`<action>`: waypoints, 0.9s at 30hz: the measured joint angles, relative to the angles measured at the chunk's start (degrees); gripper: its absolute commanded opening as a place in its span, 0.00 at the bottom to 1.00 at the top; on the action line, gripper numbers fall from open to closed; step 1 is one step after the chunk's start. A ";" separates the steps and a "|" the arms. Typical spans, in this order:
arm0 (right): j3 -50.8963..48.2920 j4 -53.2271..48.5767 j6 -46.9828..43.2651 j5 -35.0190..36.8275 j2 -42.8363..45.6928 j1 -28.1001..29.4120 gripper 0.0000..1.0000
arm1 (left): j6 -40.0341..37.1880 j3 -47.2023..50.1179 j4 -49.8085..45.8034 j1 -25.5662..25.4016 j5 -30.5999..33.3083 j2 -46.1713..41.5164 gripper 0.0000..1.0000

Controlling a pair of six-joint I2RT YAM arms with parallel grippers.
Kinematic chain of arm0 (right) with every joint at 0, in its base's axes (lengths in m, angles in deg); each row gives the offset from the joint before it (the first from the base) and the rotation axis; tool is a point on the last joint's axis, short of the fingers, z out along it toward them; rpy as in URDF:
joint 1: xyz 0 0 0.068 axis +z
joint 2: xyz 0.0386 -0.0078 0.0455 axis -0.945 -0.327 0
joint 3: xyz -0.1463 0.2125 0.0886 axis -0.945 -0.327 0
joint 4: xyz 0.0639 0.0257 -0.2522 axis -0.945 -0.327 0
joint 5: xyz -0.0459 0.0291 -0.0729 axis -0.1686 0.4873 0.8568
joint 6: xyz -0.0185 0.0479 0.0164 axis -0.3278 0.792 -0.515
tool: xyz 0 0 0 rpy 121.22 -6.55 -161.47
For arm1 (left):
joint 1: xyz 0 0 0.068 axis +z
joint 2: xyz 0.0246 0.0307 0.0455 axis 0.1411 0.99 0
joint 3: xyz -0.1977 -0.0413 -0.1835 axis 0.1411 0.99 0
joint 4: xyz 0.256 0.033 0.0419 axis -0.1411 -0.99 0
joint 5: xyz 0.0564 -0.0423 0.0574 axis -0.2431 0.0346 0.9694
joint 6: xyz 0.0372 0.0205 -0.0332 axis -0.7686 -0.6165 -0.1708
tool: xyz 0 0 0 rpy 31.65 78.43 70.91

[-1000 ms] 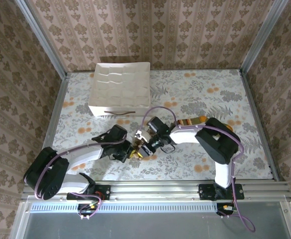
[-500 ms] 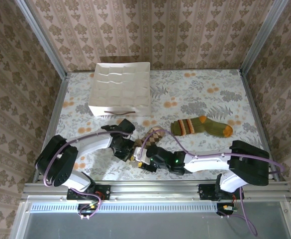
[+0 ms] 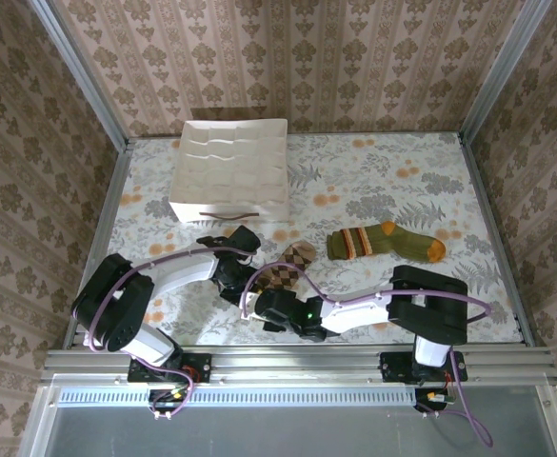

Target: Roll the socks

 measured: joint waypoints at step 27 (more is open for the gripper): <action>-1.88 3.69 13.31 -41.22 0.33 -21.33 0.00 | -4.28 11.67 8.81 6.84 4.15 -22.71 0.55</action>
